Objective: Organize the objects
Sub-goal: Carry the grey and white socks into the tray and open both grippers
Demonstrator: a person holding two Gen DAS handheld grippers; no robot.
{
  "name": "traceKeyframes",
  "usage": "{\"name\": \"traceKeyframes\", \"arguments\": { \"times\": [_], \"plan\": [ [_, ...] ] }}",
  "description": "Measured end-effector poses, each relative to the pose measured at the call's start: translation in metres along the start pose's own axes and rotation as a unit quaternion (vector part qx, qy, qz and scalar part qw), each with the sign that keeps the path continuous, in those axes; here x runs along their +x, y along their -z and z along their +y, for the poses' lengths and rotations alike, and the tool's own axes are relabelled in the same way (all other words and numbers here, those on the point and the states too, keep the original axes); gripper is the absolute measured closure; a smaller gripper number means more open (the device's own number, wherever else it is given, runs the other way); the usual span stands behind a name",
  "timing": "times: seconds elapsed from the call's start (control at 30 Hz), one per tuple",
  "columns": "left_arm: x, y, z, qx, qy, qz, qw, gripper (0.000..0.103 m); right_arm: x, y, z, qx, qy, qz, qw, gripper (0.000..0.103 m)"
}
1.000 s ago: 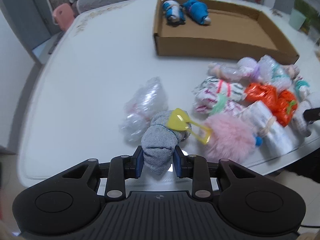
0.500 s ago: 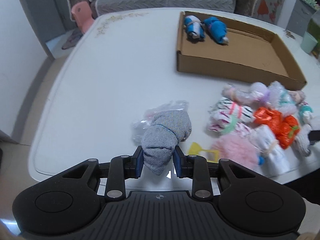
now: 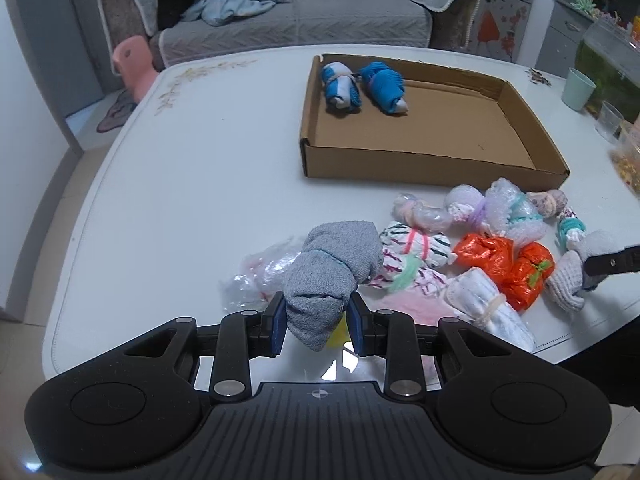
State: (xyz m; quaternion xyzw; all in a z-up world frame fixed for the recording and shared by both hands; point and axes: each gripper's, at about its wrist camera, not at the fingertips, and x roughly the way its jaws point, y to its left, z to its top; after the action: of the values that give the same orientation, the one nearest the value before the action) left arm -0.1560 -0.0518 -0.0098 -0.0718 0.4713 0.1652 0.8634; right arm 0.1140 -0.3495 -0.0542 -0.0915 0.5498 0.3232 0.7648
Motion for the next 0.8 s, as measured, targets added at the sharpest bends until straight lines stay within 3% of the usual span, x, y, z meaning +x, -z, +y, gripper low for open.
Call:
{"name": "traceKeyframes", "arguments": {
  "times": [0.13,0.53,0.8],
  "plan": [
    [-0.004,-0.001,-0.003,0.005,0.004,-0.011,0.9999,0.066,0.002,-0.002,-0.007,0.025,-0.016,0.004,1.0,0.078],
    [-0.011,-0.011,-0.005,0.011,0.007,-0.031,0.9994,0.066,-0.028,-0.006,-0.025,0.074,-0.065,-0.043,0.994,0.081],
    [-0.016,-0.064,-0.014,0.017,0.03,-0.068,0.9971,0.066,-0.071,-0.042,-0.037,0.086,-0.093,-0.124,0.984,0.081]
  ]
}}
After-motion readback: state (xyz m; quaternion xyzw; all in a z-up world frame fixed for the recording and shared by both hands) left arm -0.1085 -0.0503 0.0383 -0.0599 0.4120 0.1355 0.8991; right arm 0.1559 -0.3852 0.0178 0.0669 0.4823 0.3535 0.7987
